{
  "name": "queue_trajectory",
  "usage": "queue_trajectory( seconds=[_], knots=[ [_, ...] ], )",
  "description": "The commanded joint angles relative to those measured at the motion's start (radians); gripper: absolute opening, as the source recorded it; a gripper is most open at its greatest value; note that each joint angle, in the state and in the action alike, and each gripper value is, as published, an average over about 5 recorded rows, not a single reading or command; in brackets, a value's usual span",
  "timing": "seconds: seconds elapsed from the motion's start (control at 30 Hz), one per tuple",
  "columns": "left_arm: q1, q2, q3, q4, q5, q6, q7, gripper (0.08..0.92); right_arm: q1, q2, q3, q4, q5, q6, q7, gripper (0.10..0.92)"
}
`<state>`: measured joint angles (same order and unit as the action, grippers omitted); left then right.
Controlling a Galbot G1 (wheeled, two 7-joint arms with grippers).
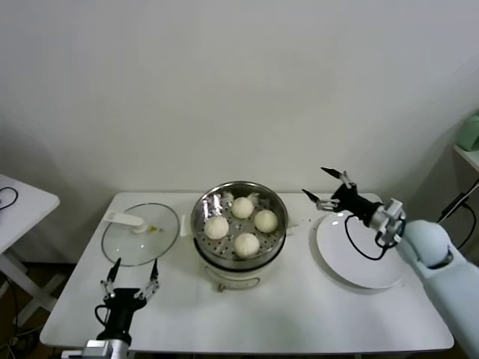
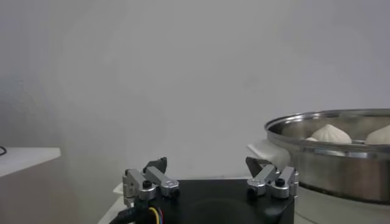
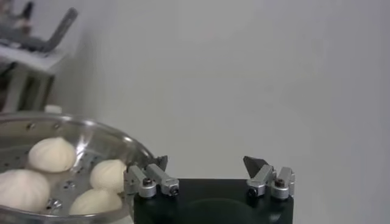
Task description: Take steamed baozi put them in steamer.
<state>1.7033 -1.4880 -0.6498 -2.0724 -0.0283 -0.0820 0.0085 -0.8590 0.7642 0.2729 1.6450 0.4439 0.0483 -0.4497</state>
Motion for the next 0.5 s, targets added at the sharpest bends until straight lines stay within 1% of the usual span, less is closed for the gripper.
queue_trajectory(
  seconds=[0.03, 0.23, 0.5],
  knots=[
    [0.002, -0.002, -0.005, 0.003, -0.002, -0.003, -0.002, 0.823, -0.517, 0.429, 0.458, 0.091, -0.100, 0.171, 0.082, 0.823],
    [0.001, 0.001, -0.020, 0.003, -0.015, -0.003, -0.002, 0.823, -0.612, 0.563, 0.460, 0.119, -0.099, 0.220, 0.096, 0.823],
    [-0.002, 0.000, -0.039, 0.001, -0.027, 0.000, -0.002, 0.823, -0.684, 0.608, 0.434, 0.144, -0.095, 0.240, 0.112, 0.823]
  ],
)
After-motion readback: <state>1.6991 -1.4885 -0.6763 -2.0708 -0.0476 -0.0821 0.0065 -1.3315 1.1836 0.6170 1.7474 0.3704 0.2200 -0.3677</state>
